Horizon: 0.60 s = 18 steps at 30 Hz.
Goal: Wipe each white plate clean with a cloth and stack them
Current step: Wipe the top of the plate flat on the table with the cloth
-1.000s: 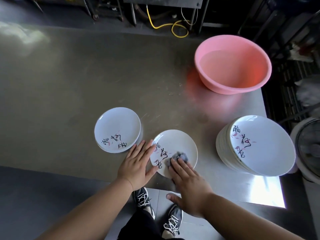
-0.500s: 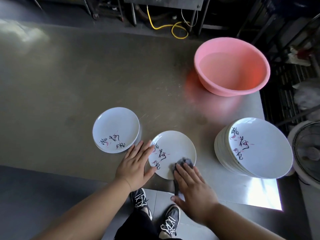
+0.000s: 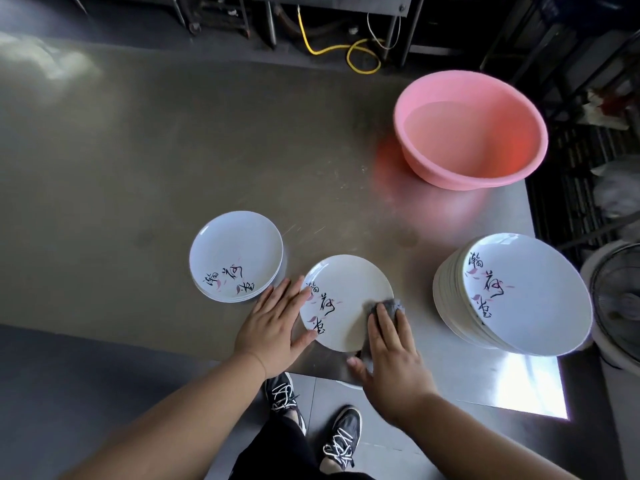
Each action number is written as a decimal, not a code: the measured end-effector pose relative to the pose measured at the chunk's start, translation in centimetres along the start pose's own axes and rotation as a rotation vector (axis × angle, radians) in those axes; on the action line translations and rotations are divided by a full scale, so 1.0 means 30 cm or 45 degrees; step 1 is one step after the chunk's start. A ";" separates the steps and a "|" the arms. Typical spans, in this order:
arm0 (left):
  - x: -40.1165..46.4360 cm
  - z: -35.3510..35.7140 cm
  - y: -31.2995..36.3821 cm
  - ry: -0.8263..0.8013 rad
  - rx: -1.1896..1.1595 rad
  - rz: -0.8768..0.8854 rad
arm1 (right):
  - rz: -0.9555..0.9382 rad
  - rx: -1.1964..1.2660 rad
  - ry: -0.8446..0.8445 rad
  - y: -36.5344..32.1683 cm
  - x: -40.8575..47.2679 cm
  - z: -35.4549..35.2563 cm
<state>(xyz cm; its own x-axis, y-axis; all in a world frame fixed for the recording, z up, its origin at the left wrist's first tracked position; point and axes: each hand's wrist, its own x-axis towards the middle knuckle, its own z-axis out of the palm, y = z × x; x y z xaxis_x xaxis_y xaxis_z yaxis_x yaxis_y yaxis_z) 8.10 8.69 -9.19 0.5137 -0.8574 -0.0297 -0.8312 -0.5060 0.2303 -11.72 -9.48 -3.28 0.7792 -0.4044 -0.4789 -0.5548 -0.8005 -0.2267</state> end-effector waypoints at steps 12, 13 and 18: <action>-0.020 -0.012 0.034 0.132 -0.064 -0.003 | -0.011 0.142 0.012 -0.012 -0.022 0.021; -0.028 -0.014 0.042 0.156 -0.067 0.049 | -0.014 0.151 -0.025 -0.011 -0.038 0.031; -0.080 -0.022 0.080 0.173 -0.131 0.224 | -0.077 0.146 0.069 0.047 0.111 -0.083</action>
<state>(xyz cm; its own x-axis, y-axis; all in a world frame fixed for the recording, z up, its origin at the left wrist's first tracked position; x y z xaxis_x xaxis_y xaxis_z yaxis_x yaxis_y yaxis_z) 5.02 9.59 -7.92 0.3922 -0.9077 0.1489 -0.8881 -0.3315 0.3184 -9.18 -13.05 -3.08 0.8252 -0.3824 -0.4157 -0.5334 -0.7697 -0.3508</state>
